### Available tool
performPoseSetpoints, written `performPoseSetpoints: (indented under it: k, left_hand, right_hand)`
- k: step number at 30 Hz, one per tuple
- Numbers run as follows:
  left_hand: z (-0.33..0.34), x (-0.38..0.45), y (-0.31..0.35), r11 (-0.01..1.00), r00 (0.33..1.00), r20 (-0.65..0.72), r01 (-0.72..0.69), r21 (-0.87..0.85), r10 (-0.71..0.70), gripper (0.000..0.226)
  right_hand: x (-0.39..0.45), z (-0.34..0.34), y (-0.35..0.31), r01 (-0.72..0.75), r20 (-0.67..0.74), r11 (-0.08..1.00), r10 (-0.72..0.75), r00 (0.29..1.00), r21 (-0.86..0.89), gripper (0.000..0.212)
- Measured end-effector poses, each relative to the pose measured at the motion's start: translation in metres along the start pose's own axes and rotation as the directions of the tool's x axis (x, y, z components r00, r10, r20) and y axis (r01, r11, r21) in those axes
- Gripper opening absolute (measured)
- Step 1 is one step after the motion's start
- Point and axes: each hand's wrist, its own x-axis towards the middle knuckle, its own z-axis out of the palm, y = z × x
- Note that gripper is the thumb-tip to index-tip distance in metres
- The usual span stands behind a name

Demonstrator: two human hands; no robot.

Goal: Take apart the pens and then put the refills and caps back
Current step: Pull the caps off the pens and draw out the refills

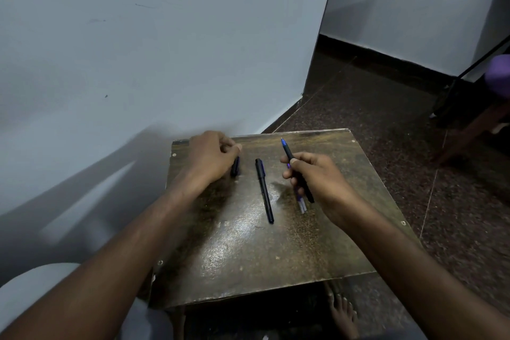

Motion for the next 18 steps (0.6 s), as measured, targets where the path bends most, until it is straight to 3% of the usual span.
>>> performPoseSetpoints:
  k: [2,6,8,14,18]
  left_hand:
    - [-0.004,-0.003,0.005,0.998,0.998,-0.012,-0.061,-0.013,0.061,0.022]
    - [0.003,-0.011,0.017,0.917,0.962,0.261,0.031,-0.398,0.081,0.025]
    - [0.01,-0.016,0.022,0.87,0.937,0.328,0.062,-0.488,0.117,0.027]
    - [0.011,-0.019,0.023,0.795,0.927,0.35,0.107,-0.597,0.138,0.021]
    - [0.013,-0.024,0.025,0.759,0.96,0.234,0.037,-0.651,0.153,0.011]
  right_hand:
    - [-0.002,0.002,-0.002,-0.026,0.023,0.996,0.024,0.999,0.086,0.028]
    - [-0.008,0.011,-0.008,-0.032,0.132,0.96,-0.005,0.991,0.277,0.025]
    - [-0.011,0.016,-0.008,-0.039,0.179,0.951,-0.017,0.984,0.306,0.023]
    - [-0.017,0.018,-0.007,-0.027,0.266,0.96,-0.05,0.963,0.279,0.023]
    - [-0.017,0.013,-0.007,0.008,0.243,0.981,-0.057,0.968,0.195,0.019]
